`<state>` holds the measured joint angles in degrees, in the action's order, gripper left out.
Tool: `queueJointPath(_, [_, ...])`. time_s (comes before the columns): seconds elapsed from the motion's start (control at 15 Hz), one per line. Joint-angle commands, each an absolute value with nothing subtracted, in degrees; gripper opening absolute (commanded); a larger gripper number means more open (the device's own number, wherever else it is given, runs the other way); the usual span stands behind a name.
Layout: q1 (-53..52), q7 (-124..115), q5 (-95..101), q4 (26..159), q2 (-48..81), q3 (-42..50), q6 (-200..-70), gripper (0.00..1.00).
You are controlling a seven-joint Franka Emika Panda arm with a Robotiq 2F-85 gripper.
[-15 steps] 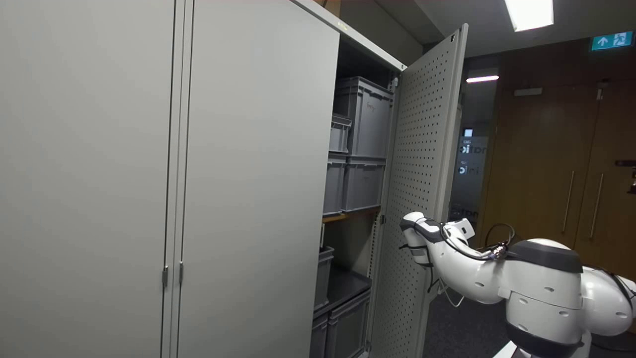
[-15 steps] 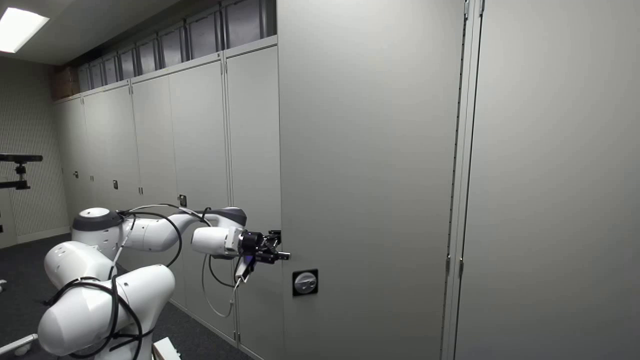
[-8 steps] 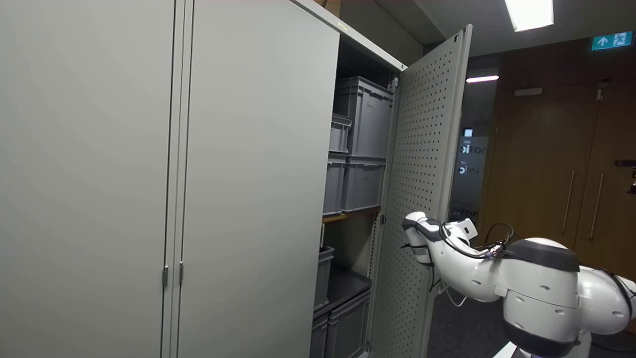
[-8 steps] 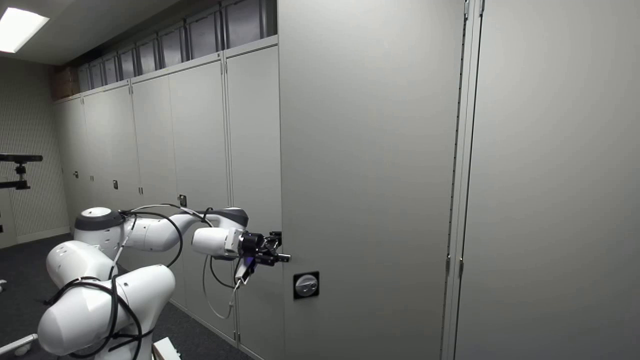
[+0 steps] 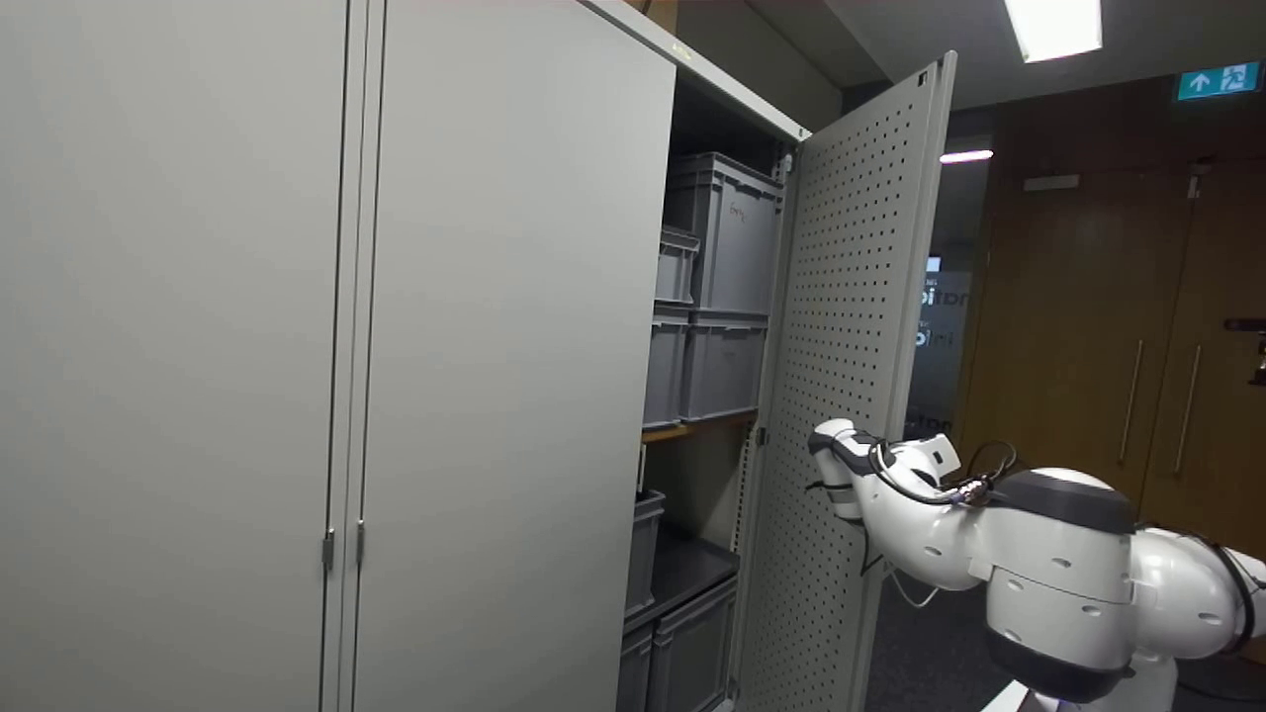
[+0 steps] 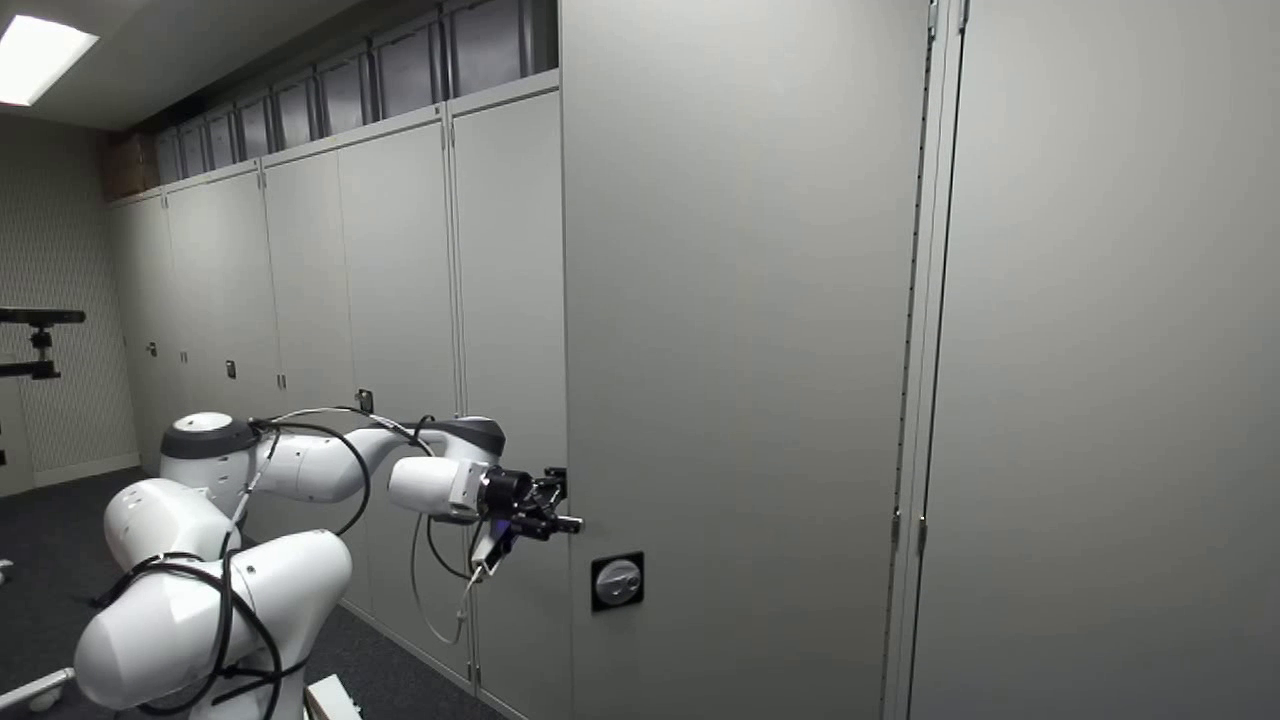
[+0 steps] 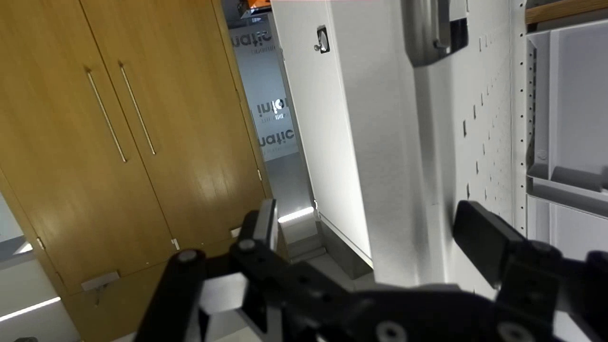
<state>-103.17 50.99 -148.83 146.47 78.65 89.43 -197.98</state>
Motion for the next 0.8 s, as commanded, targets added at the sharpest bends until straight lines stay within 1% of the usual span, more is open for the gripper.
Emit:
queueJointPath(0.0, [-102.08, 51.64, -148.83, 148.30, 76.91, 91.60, -197.98, 1.00])
queueJointPath(0.73, [-99.62, 52.09, -148.83, 148.42, 76.66, 91.75, -197.98, 1.00])
